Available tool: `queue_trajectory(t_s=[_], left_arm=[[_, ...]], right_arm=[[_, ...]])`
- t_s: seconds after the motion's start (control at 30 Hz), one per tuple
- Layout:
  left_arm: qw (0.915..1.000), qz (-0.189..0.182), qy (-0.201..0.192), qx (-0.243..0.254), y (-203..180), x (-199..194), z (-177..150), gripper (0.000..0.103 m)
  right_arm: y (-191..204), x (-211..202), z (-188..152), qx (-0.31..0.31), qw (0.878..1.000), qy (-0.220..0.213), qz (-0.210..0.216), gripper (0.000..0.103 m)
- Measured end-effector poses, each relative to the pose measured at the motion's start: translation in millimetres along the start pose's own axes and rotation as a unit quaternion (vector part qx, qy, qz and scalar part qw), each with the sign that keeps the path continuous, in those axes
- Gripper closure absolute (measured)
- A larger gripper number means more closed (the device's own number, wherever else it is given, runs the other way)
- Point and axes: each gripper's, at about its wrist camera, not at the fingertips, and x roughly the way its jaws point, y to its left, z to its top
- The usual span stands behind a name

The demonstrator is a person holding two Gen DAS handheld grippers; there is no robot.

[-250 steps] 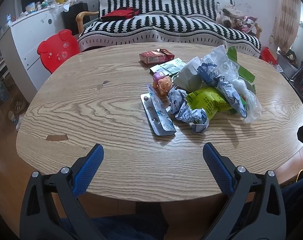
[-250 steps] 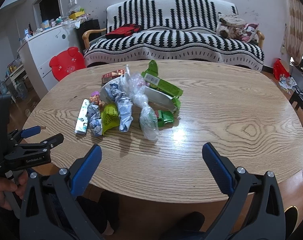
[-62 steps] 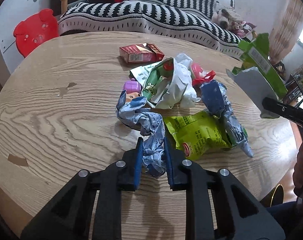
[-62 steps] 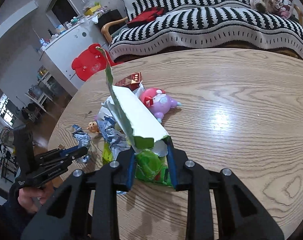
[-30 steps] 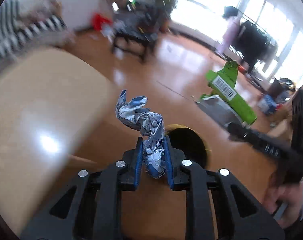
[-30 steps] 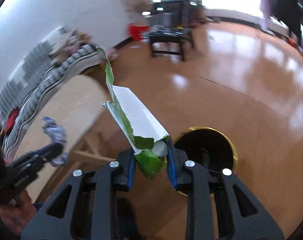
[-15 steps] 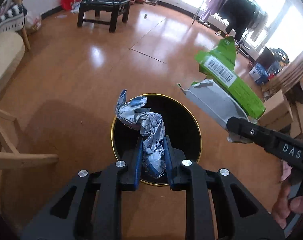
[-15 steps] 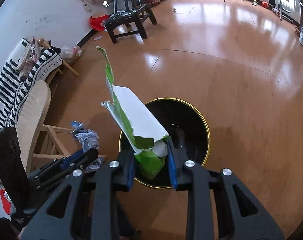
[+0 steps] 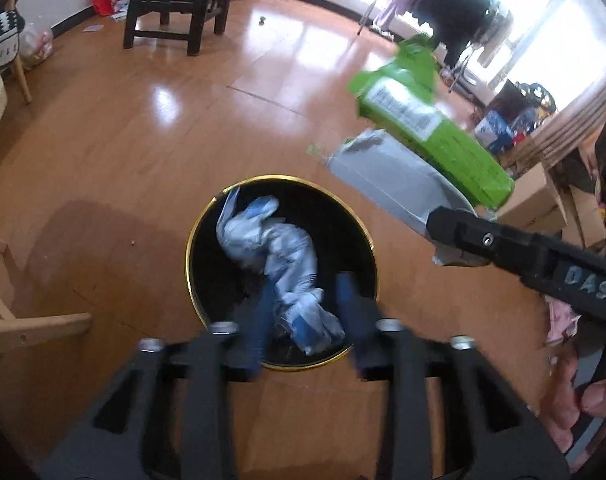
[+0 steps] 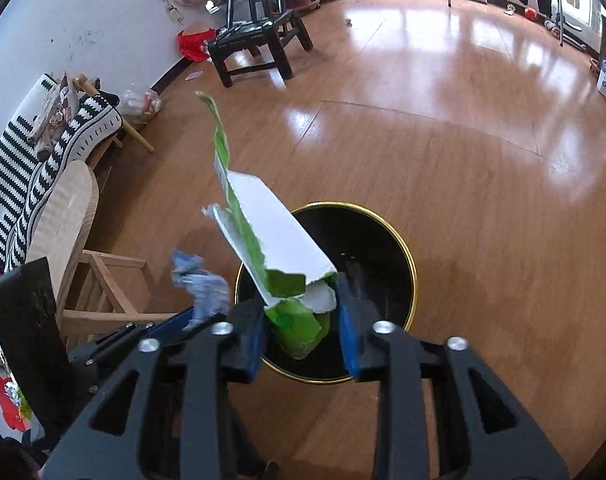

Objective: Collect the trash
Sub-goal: 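Carry the box and foil wrapper to the bin and release both, then return to the table, grasp foil wrapper with right tool while left grasps pink pig toy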

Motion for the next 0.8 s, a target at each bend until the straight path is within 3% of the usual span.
queue_trajectory(t_s=[0.03, 0.07, 0.33, 0.5, 0.57, 0.6, 0.7, 0.8], left_arm=[[1.0000, 0.004, -0.001, -0.002, 0.7, -0.8, -0.1, 0.039], [1.0000, 0.006, -0.003, -0.004, 1.7, -1.7, 0.0, 0.039], [0.9990, 0.026, -0.014, -0.033, 11.1, -23.5, -0.4, 0.037], [0.9941, 0.036, -0.039, -0.094, 39.7, -95.3, -3.3, 0.037], [0.9898, 0.036, -0.077, -0.114, 63.6, -147.0, -8.0, 0.037], [0.9870, 0.053, -0.097, -0.117, 73.6, -169.9, -10.5, 0.035], [0.9577, 0.150, -0.202, -0.141, 120.6, -272.1, -37.6, 0.015], [0.9263, 0.215, -0.251, -0.181, 169.4, -357.0, -91.9, 0.015]], right_arm=[[-0.4, -0.4, -0.8, 0.003, 1.000, -0.002, 0.000, 0.040], [0.0, -1.7, -1.7, 0.005, 1.000, -0.007, -0.002, 0.037], [9.6, -10.9, -0.7, -0.004, 1.000, -0.012, 0.000, 0.033], [56.3, -37.5, 15.0, -0.047, 0.998, -0.035, 0.032, 0.028], [87.5, -51.8, 21.1, -0.076, 0.995, -0.051, 0.047, 0.024], [106.6, -59.0, 23.0, -0.093, 0.992, -0.059, 0.057, 0.021], [192.3, -76.9, 17.4, -0.167, 0.978, -0.077, 0.101, 0.015], [269.3, -78.1, -3.5, -0.223, 0.961, -0.062, 0.154, 0.015]])
